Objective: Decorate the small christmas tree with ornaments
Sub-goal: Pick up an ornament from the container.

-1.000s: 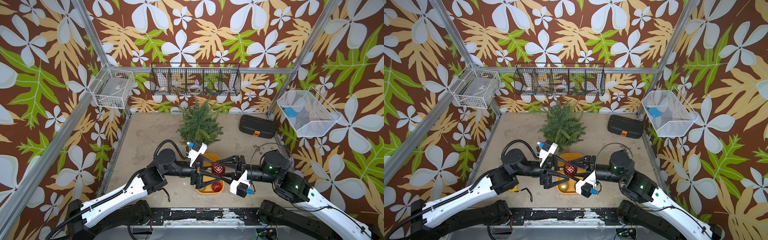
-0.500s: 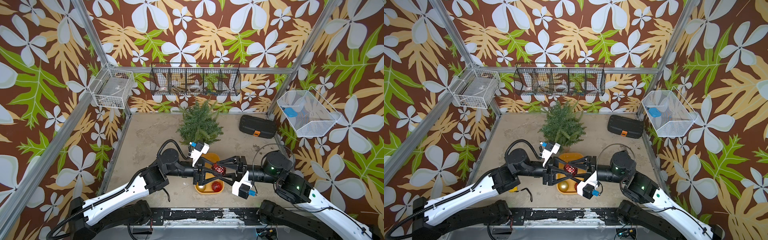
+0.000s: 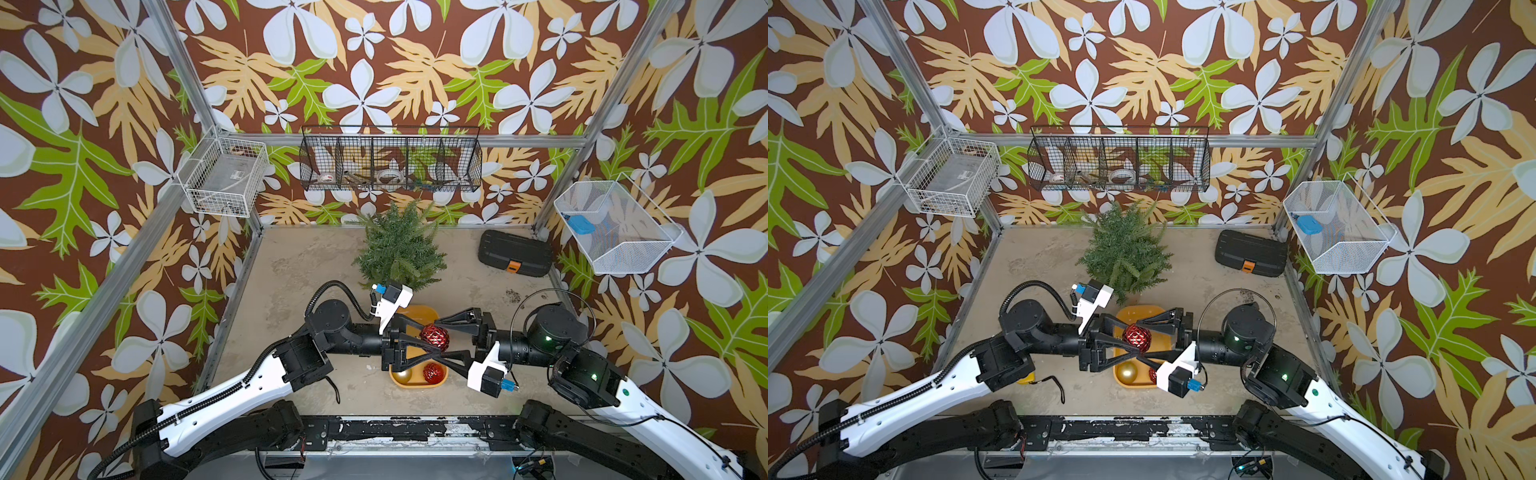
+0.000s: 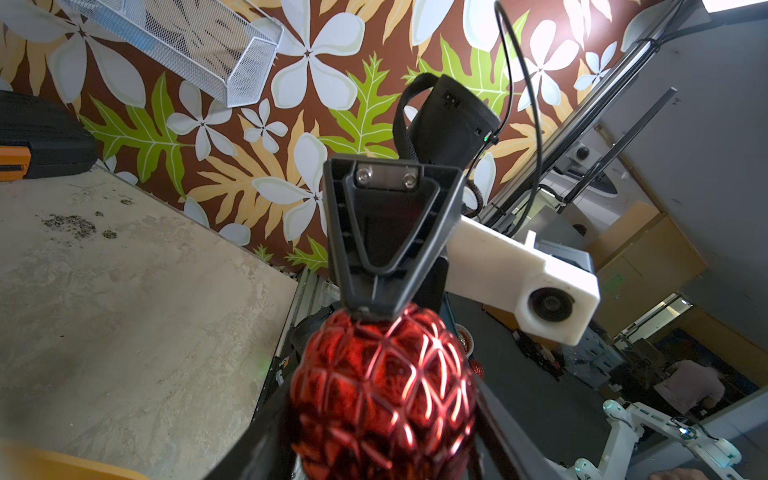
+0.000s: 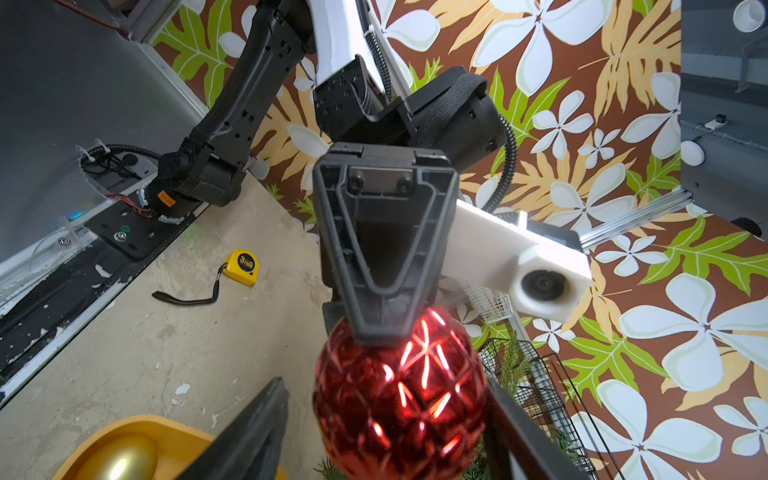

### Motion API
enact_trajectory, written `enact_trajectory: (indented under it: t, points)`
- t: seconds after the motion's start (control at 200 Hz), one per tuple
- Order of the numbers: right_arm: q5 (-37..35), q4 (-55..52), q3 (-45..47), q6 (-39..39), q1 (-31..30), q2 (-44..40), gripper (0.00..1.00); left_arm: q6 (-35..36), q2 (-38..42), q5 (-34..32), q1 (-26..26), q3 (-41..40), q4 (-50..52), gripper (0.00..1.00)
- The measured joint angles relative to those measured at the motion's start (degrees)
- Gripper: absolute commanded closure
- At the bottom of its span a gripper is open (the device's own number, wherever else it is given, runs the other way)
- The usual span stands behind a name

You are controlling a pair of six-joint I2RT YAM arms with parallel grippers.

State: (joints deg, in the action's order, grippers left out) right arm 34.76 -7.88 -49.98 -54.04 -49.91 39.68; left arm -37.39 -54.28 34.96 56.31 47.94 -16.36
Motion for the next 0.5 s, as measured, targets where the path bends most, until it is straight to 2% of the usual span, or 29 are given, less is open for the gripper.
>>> enact_trajectory:
  t: [0.25,0.5]
  points:
    - [1.8,11.6,4.2,7.4,0.0,-1.5,0.25,-3.3,1.0,-1.3,0.0,-0.8,-4.8,0.5]
    - [3.5,16.0,2.5,9.1,0.0,1.1,0.27,-4.5,1.0,-2.7,0.0,-1.0,-6.6,0.51]
